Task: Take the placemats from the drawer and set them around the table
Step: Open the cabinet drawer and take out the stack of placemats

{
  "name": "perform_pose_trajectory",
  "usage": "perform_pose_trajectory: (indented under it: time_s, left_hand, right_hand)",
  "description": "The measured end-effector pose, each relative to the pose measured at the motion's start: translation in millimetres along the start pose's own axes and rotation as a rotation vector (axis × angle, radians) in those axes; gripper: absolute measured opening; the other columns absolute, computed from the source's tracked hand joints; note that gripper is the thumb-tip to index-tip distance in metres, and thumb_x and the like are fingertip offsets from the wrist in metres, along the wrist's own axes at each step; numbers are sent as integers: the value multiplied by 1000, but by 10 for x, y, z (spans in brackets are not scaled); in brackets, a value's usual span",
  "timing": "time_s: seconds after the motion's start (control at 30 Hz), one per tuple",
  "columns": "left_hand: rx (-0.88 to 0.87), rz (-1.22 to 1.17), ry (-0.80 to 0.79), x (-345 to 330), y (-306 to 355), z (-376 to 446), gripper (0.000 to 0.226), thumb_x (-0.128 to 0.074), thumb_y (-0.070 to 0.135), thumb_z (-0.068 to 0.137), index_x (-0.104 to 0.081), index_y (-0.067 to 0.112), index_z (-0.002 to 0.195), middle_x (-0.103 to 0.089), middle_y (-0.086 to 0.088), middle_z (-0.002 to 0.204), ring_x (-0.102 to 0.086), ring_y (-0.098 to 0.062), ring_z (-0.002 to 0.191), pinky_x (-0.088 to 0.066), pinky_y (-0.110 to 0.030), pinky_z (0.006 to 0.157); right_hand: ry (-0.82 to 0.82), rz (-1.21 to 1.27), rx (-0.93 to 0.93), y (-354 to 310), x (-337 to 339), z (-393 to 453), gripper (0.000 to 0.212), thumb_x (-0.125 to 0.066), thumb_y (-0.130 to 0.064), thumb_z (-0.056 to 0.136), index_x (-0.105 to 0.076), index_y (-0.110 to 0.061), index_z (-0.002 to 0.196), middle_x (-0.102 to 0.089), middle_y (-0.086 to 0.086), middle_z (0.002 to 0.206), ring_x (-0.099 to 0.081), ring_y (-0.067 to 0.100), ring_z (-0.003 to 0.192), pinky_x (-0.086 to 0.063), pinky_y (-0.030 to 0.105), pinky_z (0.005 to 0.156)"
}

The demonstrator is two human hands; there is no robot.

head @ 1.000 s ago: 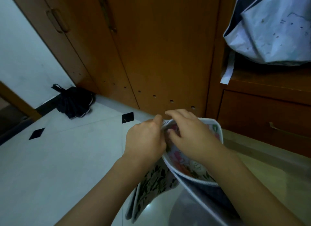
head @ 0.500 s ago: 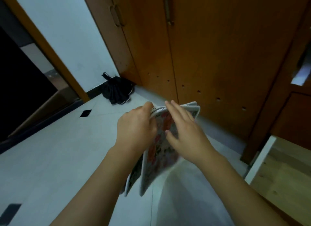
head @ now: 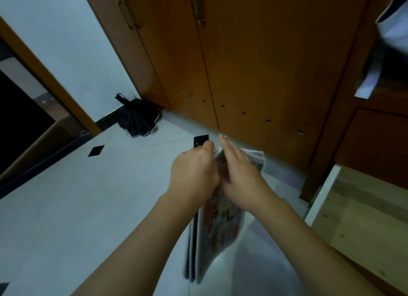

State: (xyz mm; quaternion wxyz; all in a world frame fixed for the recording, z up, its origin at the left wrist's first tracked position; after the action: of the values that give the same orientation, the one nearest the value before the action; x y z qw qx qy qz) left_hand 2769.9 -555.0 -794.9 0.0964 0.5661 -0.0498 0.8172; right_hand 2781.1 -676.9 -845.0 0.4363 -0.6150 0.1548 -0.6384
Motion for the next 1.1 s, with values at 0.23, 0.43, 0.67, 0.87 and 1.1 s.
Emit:
perform_pose_trajectory:
  time_s: [0.23,0.43,0.67,0.87,1.1]
  left_hand:
    - [-70,-107,-96,-242,599,330,8,-54,19,87,-46,16,86,-54,-4,73,-46,-27,61,-35,-33,52]
    - [-136,-142,-188,-467,1119,563,16,-61,26,83,-47,18,82,-54,-3,72,-53,-28,65,-35,-31,51]
    - [-189,-163,-312,-635,1372,611,19,-62,30,85,-47,20,79,-53,0,70,-48,-16,59,-30,-28,45]
    - [-208,-194,-349,-676,1496,628,28,-63,29,85,-40,21,71,-48,0,67,-43,-15,56,-26,-27,44]
    - [-233,-183,-354,-734,1522,591,29,-62,25,85,-37,22,70,-47,2,66,-42,-12,56,-25,-27,44]
  right_hand:
    - [123,-108,-113,446,523,-193,73,-54,-16,93,-16,-23,155,-21,-3,159,-15,13,146,-19,37,120]
    - [185,-217,-216,813,951,-548,66,-50,-22,96,-19,-22,155,-23,-2,159,-15,16,146,-20,35,119]
    - [248,-303,-373,1143,1337,-953,65,-50,-28,98,-18,-25,155,-22,-5,159,-13,14,147,-19,38,120]
    - [259,-350,-426,1265,1387,-1148,65,-54,-37,96,-24,-26,153,-25,-4,158,-16,15,146,-22,40,119]
    - [206,-413,-500,1433,1333,-1284,71,-54,-48,92,-21,-31,153,-18,-7,160,-9,15,148,-13,42,121]
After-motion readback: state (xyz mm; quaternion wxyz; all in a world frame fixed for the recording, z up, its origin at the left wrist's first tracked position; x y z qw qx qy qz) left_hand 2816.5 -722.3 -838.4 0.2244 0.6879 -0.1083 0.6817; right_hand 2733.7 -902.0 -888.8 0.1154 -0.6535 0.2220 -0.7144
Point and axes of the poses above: each hand's wrist, its own z-axis towards the middle knuckle, its own x-axis out of the back of the hand, y = z × x, the point moved 1 cm from there along z, towards the middle knuckle
